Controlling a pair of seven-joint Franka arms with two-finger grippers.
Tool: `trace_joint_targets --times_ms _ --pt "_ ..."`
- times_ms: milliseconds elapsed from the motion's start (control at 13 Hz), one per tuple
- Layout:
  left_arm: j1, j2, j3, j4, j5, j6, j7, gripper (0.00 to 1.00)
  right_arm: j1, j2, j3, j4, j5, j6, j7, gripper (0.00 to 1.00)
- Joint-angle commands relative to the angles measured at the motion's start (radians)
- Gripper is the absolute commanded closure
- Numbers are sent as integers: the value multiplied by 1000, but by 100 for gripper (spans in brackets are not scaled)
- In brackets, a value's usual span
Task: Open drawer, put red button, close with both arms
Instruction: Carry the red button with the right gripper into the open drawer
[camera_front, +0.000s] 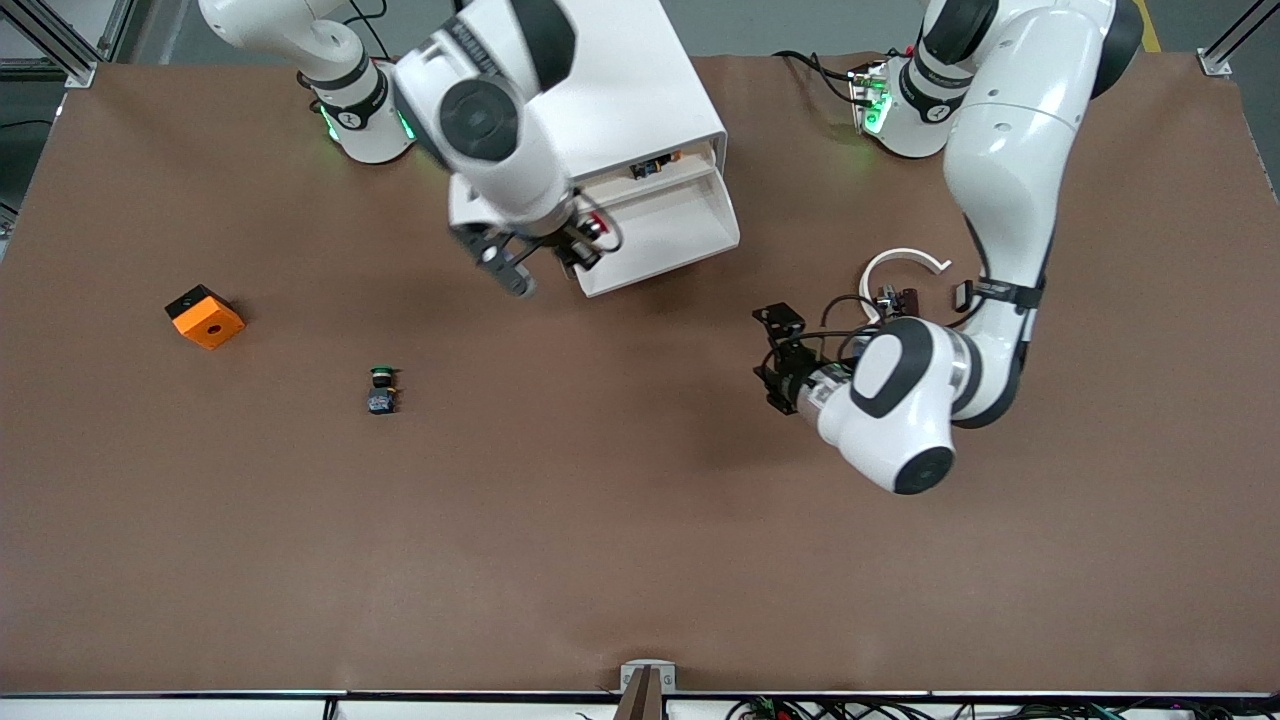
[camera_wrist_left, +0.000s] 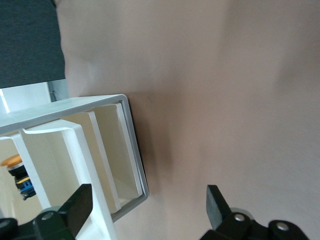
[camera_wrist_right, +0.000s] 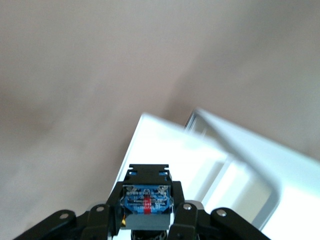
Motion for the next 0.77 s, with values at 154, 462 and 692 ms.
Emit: trace_joint_targets --times_ms 154,462,692 --pt "-18 -109 13 -7 27 31 62 0 124 75 -20 24 8 100 244 100" --pt "-21 -184 56 -7 30 35 208 0 170 131 -20 27 6 165 364 100" --pt "-35 -247 48 -7 125 35 292 0 189 173 -20 50 4 175 398 100"
